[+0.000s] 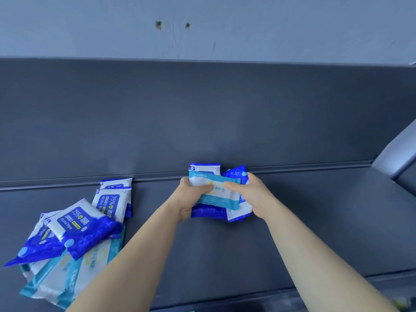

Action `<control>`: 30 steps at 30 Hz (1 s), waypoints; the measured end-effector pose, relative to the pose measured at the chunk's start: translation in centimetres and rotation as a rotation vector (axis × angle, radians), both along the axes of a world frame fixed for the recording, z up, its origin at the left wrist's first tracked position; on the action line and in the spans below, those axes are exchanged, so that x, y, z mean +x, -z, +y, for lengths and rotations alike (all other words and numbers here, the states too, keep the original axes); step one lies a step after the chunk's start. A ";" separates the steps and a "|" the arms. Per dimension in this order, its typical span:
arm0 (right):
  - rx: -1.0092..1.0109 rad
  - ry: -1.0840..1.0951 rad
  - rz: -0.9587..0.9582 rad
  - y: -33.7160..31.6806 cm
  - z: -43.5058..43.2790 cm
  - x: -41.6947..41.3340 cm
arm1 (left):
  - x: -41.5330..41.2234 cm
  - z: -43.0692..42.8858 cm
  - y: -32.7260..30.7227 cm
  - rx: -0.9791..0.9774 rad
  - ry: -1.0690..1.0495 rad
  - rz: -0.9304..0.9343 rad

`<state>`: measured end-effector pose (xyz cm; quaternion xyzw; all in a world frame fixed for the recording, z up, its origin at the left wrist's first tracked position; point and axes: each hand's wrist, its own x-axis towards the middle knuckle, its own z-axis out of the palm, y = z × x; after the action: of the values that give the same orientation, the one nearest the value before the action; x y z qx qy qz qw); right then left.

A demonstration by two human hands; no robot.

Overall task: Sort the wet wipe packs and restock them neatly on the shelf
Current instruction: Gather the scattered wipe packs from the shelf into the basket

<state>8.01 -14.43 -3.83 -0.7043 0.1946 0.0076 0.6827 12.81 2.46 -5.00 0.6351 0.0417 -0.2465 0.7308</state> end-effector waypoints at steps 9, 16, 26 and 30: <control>0.050 0.202 -0.160 -3.5 2.8 -7.3 | -4.4 1.8 -2.0 -0.185 0.224 -0.102; -0.013 0.580 -0.235 -5.3 6.1 -20.4 | -13.3 1.8 -4.9 -0.214 0.549 -0.216; -0.108 1.141 -0.153 -4.9 11.4 -46.9 | -34.5 -2.6 -2.4 -0.197 1.067 -0.080; -0.053 1.346 -0.101 -3.4 13.1 -56.7 | -44.2 -3.6 -1.7 -0.165 1.254 -0.017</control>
<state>-48.68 -1.28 -0.39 -0.4456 0.5589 -0.4572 0.5292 -31.41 -1.09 -3.28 0.4825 -0.3635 -0.6252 0.4942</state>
